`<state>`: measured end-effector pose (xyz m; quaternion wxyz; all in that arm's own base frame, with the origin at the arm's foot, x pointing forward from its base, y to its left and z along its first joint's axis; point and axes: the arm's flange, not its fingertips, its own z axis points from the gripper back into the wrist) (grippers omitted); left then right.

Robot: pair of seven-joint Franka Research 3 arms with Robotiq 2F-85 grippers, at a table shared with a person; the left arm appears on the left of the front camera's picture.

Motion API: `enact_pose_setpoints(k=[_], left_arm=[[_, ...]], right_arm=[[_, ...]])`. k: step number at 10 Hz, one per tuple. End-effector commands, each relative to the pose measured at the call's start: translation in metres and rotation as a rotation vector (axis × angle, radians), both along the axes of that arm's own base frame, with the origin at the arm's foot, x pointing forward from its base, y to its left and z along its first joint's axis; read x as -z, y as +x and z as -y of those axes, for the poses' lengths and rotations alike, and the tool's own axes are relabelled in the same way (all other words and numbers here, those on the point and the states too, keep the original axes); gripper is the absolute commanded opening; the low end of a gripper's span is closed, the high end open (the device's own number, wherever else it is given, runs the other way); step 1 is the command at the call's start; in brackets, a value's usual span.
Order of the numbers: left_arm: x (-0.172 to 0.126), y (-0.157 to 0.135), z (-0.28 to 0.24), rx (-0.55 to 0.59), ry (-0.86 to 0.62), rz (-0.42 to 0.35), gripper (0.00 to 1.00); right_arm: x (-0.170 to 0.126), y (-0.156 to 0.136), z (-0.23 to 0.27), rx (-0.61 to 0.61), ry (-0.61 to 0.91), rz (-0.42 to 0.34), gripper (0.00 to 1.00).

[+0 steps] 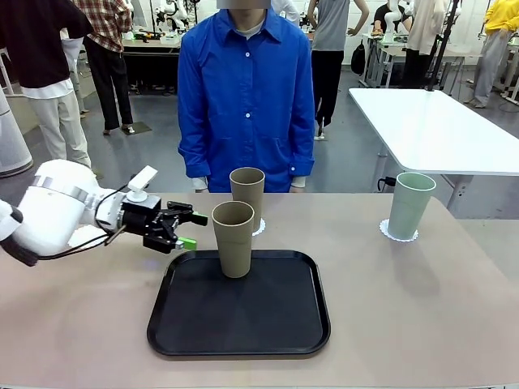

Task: Place coasters on the table and set cups on them.
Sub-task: Take one Reusable plastic cup from the Flat Tray and place it on a coaster set by the human.

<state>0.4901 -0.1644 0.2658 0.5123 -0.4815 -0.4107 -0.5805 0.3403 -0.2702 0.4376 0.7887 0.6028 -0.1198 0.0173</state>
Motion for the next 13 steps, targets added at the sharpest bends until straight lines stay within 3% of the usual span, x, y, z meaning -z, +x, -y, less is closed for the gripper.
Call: enact_pose_setpoints(k=[1, 13], left_arm=[[0.007, 0.006, 0.014, 0.019, -0.001, -0.006, 1.0], [0.042, 0.011, 0.065, 0.095, -0.007, -0.035, 1.0]], right_arm=[[-0.001, 0.0, 0.0, -0.001, 0.009, 0.004, 1.0], [-0.001, 0.0, 0.0, -0.001, 0.009, 0.004, 1.0]])
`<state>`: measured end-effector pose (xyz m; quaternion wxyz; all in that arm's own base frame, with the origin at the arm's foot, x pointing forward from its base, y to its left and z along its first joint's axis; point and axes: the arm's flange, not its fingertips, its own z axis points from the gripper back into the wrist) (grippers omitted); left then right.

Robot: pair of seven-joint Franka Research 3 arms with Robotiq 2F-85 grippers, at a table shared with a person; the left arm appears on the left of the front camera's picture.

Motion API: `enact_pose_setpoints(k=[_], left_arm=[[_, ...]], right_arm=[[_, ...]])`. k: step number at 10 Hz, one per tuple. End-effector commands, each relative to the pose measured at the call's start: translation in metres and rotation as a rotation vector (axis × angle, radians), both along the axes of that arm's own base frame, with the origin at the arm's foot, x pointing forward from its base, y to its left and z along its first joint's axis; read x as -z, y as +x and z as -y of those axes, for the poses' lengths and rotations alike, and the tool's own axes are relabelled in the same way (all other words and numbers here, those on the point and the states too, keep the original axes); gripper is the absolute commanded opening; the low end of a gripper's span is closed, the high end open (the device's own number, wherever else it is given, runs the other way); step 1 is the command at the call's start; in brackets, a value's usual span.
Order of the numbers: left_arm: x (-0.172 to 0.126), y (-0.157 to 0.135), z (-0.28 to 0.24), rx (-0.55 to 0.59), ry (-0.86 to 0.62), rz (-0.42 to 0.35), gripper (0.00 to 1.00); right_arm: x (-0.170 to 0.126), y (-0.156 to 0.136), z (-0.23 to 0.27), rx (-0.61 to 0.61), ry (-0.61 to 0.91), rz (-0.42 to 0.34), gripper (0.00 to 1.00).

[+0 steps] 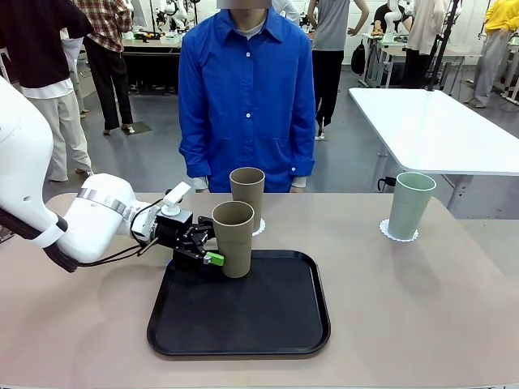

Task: Place coasters on the table and set cups on them.
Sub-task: Take one Reusable plastic cup from the Flat Tray and place it on a coaster set by the human.

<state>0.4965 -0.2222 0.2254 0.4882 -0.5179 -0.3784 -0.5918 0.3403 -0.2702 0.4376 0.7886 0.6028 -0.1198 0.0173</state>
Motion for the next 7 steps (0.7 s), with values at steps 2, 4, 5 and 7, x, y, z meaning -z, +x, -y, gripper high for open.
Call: enact_pose_setpoints(k=[2, 4, 5, 7], left_arm=[[0.005, 0.002, 0.017, 0.02, 0.008, 0.012, 1.0], [0.006, 0.0, 0.025, 0.054, -0.016, 0.025, 1.0], [0.007, -0.002, 0.029, 0.066, -0.021, 0.022, 1.0], [0.008, -0.005, 0.035, 0.086, -0.029, 0.035, 1.0]], right_arm=[[-0.001, 0.0, 0.0, -0.001, 0.008, 0.004, 1.0], [-0.001, 0.0, 0.0, -0.001, 0.008, 0.004, 1.0], [-0.001, 0.0, 0.0, -0.001, 0.008, 0.004, 1.0], [-0.001, 0.0, 0.0, -0.001, 0.008, 0.004, 1.0]])
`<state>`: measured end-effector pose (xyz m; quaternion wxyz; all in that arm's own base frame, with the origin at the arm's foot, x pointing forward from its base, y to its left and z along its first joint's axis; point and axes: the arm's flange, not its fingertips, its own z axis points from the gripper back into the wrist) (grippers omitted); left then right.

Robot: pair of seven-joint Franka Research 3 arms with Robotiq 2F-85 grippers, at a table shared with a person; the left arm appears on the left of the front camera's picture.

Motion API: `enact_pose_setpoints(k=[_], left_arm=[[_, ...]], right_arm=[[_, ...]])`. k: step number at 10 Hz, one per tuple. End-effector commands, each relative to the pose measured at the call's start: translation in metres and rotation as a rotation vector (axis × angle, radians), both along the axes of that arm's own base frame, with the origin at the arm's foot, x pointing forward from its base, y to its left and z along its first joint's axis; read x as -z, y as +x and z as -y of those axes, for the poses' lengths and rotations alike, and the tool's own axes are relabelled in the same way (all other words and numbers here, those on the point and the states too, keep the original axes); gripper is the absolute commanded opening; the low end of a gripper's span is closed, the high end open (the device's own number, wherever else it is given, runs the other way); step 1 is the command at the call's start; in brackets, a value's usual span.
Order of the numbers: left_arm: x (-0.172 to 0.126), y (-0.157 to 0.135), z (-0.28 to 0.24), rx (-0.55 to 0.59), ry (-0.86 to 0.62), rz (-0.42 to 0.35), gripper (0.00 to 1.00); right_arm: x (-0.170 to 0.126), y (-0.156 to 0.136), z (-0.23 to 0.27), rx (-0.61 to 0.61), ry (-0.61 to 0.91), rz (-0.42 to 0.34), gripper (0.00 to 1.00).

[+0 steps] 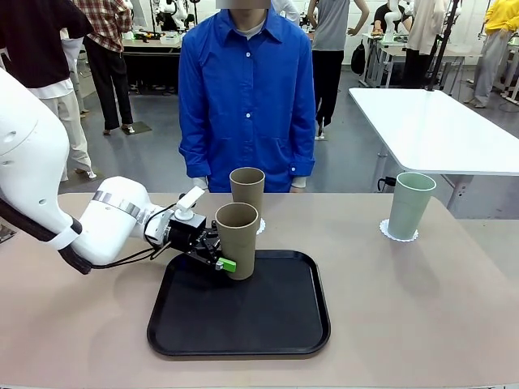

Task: Place coasters on the table and set cups on them.
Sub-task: Take one Reusable plastic cup from the Flat Tray and place it on a coaster set by the human.

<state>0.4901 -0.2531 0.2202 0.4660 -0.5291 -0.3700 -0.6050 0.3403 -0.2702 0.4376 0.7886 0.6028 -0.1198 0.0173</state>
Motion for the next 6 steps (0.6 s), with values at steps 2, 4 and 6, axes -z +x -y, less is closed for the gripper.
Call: enact_pose_setpoints(k=[2, 4, 6], left_arm=[[0.002, 0.001, 0.004, 0.047, -0.03, 0.048, 0.41], [0.0, 0.002, 0.002, 0.053, -0.042, 0.05, 0.0], [-0.007, -0.003, -0.001, 0.063, 0.002, 0.011, 0.28]], right_arm=[[-0.001, 0.0, 0.0, -0.001, 0.008, 0.004, 1.0], [-0.001, 0.0, 0.0, -0.001, 0.008, 0.004, 1.0], [-0.001, 0.0, 0.0, -0.001, 0.008, 0.004, 1.0]])
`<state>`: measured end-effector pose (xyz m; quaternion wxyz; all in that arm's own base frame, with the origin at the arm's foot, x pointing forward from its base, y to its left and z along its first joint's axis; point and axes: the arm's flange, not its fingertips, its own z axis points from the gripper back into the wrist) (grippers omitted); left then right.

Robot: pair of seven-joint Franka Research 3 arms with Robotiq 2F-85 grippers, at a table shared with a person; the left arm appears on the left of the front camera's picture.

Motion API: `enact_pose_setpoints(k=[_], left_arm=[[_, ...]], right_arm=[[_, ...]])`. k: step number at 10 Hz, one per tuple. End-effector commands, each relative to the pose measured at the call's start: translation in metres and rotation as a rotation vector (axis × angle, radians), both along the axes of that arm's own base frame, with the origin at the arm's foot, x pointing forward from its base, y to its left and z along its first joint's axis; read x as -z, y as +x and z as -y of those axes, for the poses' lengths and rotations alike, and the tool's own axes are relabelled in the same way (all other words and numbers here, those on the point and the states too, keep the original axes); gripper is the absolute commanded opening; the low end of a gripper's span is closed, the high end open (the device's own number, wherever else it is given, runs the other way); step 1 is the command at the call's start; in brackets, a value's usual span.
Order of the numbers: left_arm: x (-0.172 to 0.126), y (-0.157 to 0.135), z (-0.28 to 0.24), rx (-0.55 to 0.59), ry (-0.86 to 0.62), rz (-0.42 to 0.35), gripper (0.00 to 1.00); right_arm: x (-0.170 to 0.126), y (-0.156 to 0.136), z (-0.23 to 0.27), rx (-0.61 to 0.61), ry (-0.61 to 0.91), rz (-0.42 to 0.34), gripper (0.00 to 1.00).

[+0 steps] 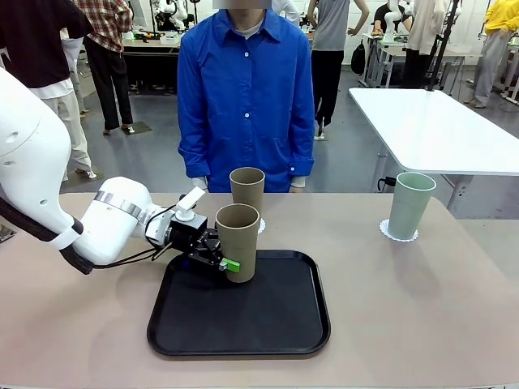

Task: Place coasters on the table and set cups on them.
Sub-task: Take one Reusable plastic cup from the Flat Tray and place it on a coaster set by the human.

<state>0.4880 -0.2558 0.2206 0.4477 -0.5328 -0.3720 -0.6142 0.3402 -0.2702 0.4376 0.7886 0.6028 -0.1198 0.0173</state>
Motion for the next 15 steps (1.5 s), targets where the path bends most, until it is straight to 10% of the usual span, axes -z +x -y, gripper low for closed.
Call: enact_pose_setpoints(k=[1, 7, 13, 14, 15], left_arm=[[-0.039, -0.019, -0.007, 0.028, 0.05, -0.013, 0.28], [-0.224, -0.077, -0.02, 0.003, 0.088, -0.022, 0.28], [-0.236, -0.081, -0.019, -0.009, 0.073, -0.005, 0.28], [-0.238, -0.081, -0.019, -0.008, 0.078, -0.006, 0.82], [-0.237, -0.055, -0.043, -0.086, 0.054, 0.012, 0.82]], right_arm=[[-0.001, 0.0, 0.0, -0.001, 0.008, 0.004, 1.0], [-0.001, 0.0, 0.0, -0.001, 0.008, 0.004, 1.0], [-0.001, 0.0, 0.0, -0.001, 0.008, 0.004, 1.0], [-0.001, 0.0, 0.0, -0.001, 0.008, 0.004, 1.0], [-0.001, 0.0, 0.0, -0.001, 0.008, 0.004, 1.0]])
